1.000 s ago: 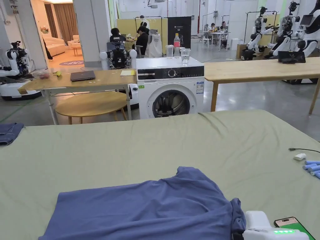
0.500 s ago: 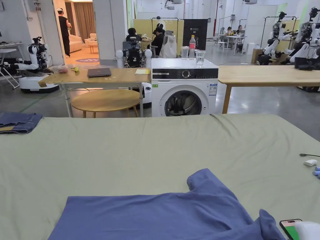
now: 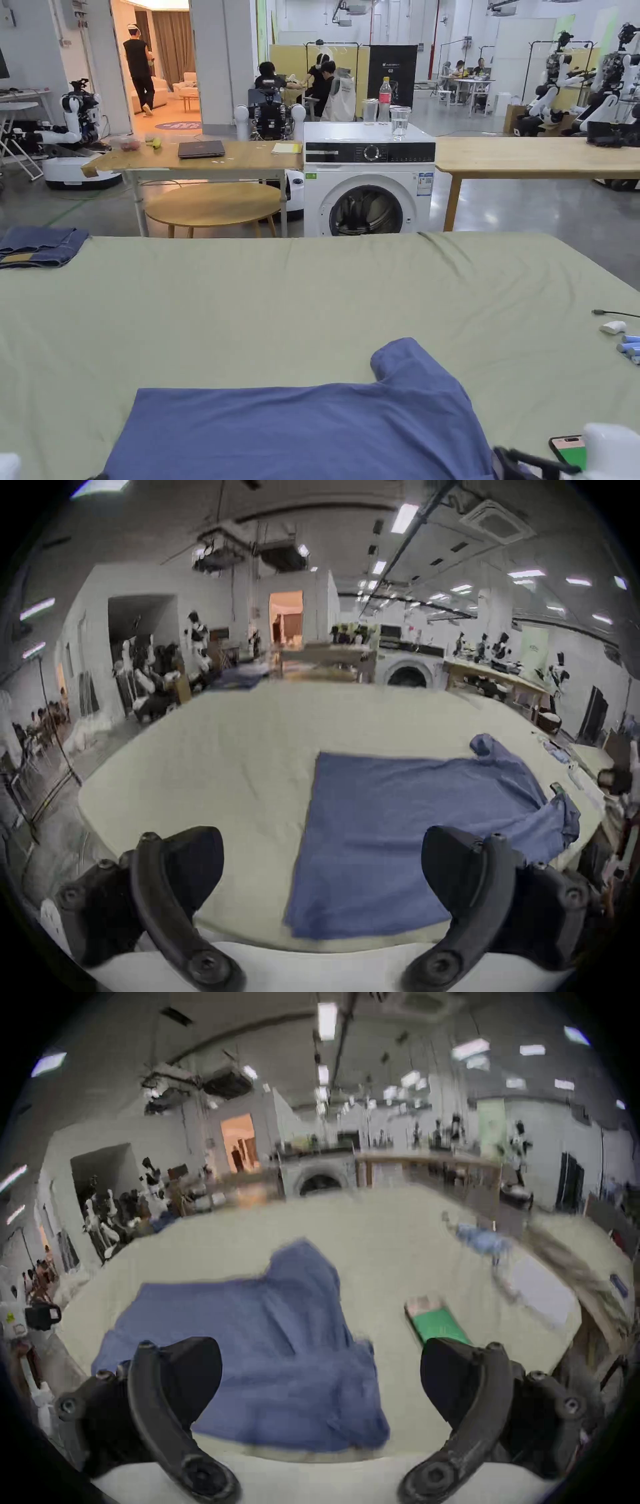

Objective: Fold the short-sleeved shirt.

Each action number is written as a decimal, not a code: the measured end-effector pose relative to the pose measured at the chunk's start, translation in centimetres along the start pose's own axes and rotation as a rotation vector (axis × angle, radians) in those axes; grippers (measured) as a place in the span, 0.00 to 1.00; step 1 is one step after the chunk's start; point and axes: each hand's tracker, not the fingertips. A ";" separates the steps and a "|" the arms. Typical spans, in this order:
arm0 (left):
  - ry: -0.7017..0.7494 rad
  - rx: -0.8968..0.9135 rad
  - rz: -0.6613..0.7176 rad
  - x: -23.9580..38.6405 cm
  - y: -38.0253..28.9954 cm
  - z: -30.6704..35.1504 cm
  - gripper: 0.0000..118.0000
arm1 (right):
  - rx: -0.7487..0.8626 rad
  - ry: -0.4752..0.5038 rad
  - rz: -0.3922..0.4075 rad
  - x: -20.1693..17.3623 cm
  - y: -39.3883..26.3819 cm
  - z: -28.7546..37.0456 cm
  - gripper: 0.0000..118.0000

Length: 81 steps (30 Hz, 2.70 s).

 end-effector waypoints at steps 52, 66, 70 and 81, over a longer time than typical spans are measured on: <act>0.062 -0.466 -0.147 0.2 4.6 -36.9 0.85 | -0.149 -0.045 0.124 -3.2 1.3 -19.4 0.00; -0.022 -0.285 -0.144 1.8 7.0 -28.7 0.00 | -0.579 -0.054 0.084 0.6 1.1 -35.3 0.63; -0.021 -0.289 -0.155 1.8 6.9 -28.4 0.00 | -0.529 -0.019 0.055 -0.4 2.2 -33.4 0.00; -0.118 -0.091 -0.071 -0.8 7.8 -13.2 0.00 | -0.162 0.082 0.214 -0.6 6.4 -13.7 0.00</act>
